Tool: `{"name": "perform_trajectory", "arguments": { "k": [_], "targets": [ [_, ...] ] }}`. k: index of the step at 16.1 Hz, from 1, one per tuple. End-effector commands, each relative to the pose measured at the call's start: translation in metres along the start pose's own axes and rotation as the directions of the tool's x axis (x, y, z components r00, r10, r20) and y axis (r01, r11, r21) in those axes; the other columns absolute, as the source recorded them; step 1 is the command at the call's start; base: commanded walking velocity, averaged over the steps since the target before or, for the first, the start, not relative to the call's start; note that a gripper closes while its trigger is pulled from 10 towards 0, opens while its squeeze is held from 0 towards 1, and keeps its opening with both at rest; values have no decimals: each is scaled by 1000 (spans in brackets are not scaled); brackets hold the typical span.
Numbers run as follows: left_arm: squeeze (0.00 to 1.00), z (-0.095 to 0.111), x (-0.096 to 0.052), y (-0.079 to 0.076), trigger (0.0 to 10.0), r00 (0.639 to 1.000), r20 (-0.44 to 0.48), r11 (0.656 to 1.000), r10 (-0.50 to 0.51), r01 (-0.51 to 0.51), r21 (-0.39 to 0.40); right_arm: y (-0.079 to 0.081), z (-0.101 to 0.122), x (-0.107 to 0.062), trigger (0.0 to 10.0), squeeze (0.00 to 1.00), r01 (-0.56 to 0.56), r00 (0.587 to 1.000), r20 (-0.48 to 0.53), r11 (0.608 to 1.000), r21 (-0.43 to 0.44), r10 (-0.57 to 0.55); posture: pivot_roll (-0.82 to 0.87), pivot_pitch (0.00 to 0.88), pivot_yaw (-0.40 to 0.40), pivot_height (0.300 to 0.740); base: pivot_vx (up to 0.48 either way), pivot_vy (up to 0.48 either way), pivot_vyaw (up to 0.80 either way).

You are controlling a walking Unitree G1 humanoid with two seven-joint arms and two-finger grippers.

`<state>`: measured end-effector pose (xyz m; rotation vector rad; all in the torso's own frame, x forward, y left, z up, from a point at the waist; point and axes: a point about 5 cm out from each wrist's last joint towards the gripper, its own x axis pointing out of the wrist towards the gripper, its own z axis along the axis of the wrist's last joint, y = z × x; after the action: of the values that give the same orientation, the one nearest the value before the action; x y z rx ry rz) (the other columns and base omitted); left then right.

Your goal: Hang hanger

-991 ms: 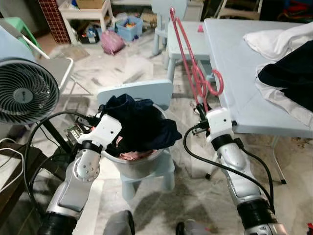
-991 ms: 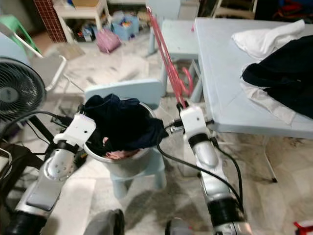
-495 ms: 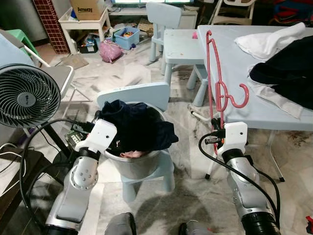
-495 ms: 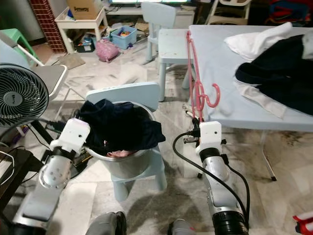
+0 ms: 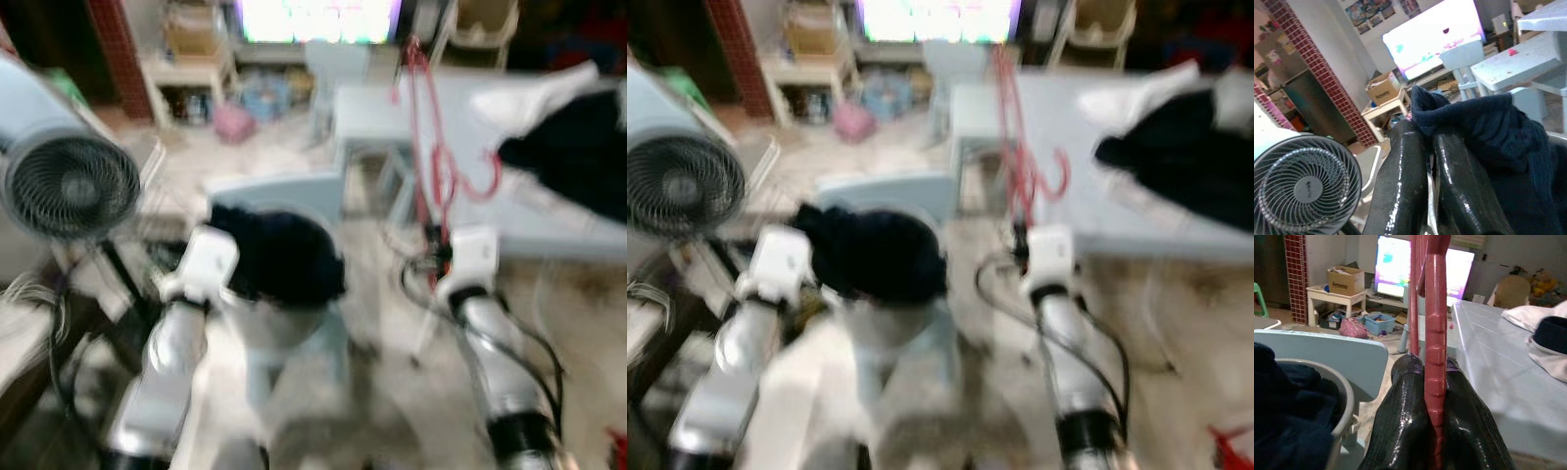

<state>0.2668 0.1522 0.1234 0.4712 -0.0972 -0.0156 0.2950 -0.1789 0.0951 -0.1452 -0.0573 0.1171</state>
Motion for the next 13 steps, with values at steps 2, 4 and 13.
{"name": "perform_trajectory", "arguments": {
  "k": [2, 4, 13],
  "targets": [
    [0, 9, 6, -1, 0, 999, 31, 1000, 11, -11, -14, -10, 3, -3, 10000, 0, 19, 1000, 8, 1000, -21, -19, -16, 0, 21, 740, 0, -285, 0],
    [0, 8, 6, -2, 0, 1000, 28, 1000, 9, -8, -16, -10, 3, -5, 10000, 0, 19, 1000, 7, 1000, -22, -19, -16, 0, 21, 740, 0, -141, 0],
    [0, 14, 11, -6, 196, 999, 32, 999, 7, -6, -32, -15, 4, -5, 10000, 0, -17, 1000, 0, 999, -42, 17, -24, 0, 12, 740, 0, 0, 0]
  ]
}}
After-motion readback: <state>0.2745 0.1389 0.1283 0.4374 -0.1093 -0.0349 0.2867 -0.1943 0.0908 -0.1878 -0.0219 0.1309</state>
